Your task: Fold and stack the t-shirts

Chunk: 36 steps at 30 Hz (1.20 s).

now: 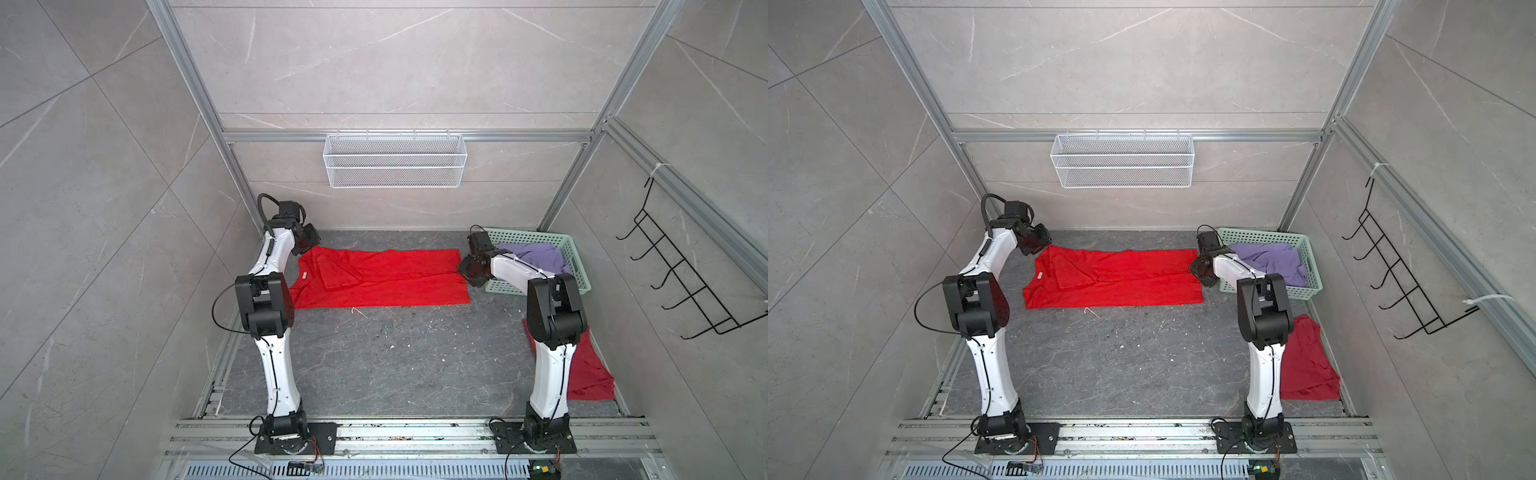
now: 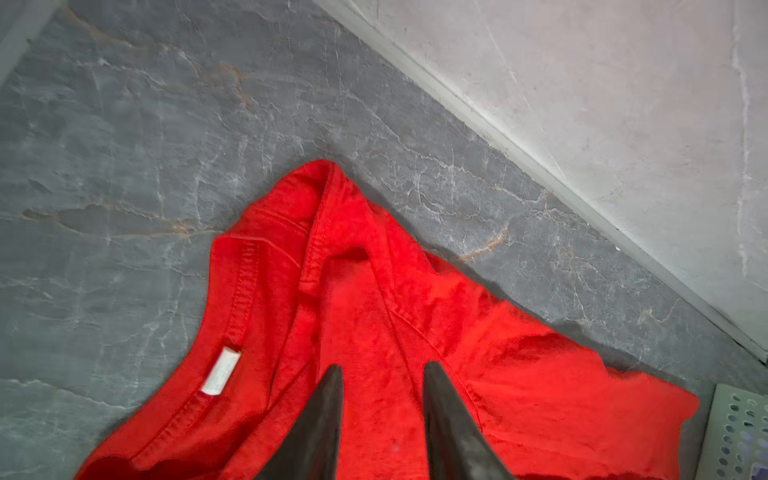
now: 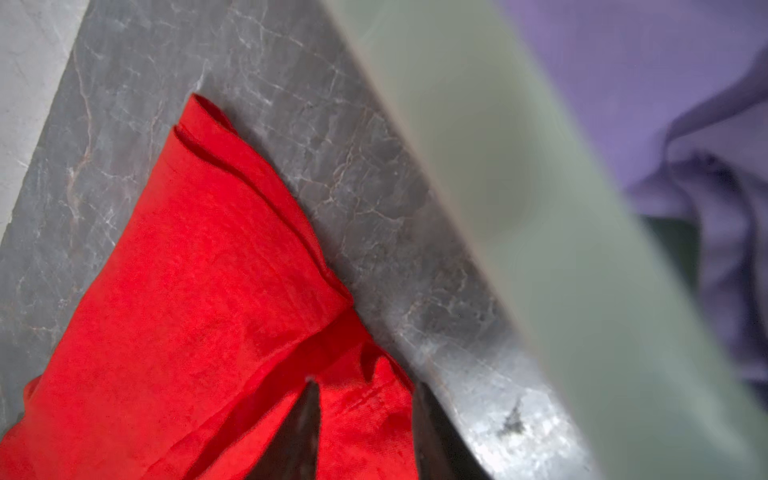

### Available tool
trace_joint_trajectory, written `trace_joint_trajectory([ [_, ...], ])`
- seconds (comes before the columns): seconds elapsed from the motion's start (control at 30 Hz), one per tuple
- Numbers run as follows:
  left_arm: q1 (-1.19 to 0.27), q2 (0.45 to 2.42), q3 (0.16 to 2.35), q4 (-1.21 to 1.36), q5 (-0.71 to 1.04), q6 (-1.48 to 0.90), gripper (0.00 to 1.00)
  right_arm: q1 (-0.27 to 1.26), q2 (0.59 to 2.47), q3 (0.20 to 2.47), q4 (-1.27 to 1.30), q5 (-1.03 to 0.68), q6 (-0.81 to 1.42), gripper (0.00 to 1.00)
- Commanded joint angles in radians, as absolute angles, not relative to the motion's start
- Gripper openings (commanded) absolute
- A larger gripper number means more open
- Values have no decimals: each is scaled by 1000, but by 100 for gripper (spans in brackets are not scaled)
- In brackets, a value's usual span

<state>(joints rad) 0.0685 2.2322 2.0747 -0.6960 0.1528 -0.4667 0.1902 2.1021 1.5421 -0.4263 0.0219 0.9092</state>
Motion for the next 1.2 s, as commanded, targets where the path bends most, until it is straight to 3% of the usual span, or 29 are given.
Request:
trace_joint_trajectory([
  [0.0,87,2205,2120,-723,170,-450,41,185,2024,1532,-405,37,870,44],
  [0.37,87,1991,1775,-673,134,-460,43,219,1881,1400,-351,-43,826,44],
  [0.7,86,2218,1983,-733,208,-508,43,297,1833,1261,-249,-188,800,46],
  [1.17,75,2431,2166,-699,244,-586,44,332,1902,1228,-218,-183,825,47],
])
